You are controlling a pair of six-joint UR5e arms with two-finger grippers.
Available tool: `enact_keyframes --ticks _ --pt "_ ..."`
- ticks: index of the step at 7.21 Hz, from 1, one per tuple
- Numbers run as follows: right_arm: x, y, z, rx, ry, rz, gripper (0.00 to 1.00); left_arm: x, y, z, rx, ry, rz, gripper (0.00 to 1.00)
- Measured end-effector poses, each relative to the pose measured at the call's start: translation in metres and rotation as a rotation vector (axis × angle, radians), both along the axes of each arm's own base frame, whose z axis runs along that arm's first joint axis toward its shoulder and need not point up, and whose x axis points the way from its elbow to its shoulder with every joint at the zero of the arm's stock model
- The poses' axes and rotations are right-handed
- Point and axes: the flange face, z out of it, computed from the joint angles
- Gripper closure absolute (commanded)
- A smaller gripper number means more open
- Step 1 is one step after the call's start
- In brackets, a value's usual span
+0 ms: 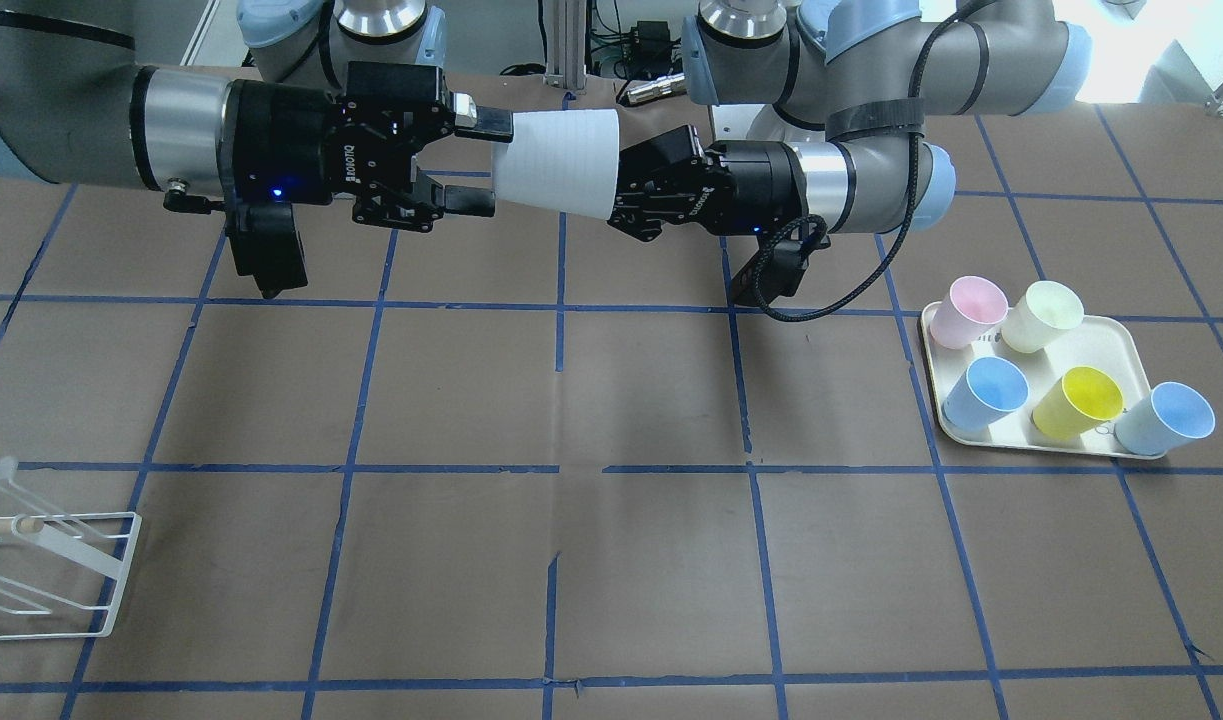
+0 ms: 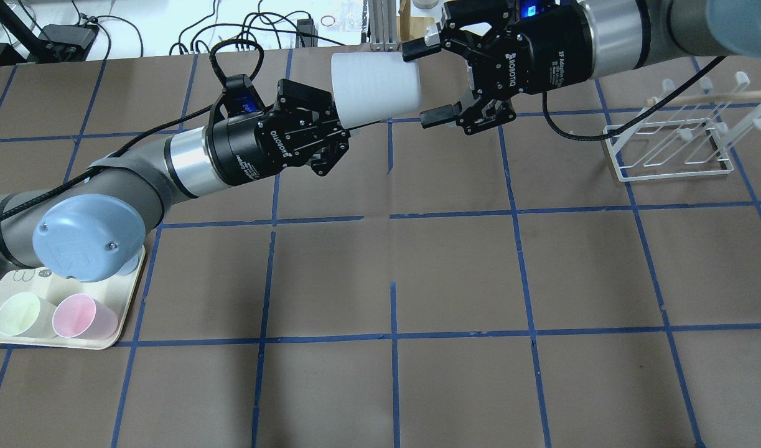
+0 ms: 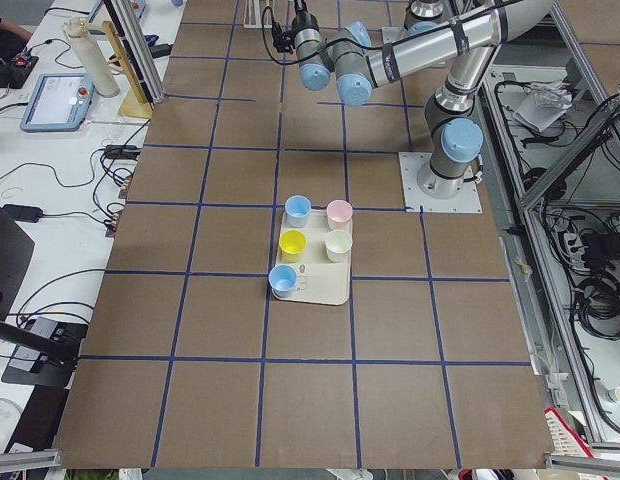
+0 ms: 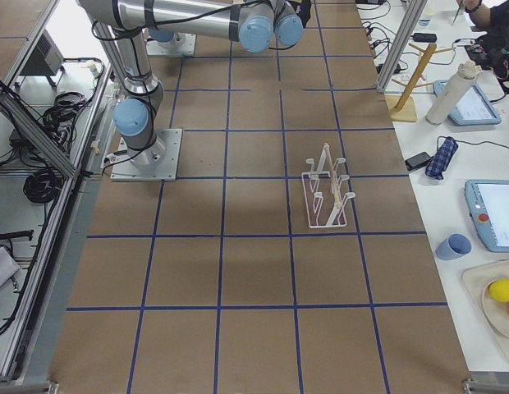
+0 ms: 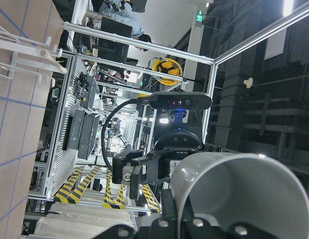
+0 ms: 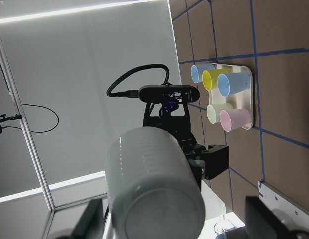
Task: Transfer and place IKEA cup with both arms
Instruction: 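Carry the white cup to the tray with the left gripper while the right gripper withdraws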
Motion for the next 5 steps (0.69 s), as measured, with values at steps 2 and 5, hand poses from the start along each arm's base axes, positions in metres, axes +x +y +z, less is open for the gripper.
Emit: enact_keyframes --ticks 2,5 --pt "-0.023 -0.01 0.008 0.017 0.016 -0.043 0.0 0.023 -0.002 -0.002 0.002 -0.077 0.003 1.0" --pt "-0.062 -0.005 -0.001 0.017 0.234 0.063 0.0 0.093 -0.004 -0.021 0.04 -0.339 -0.015 1.0"
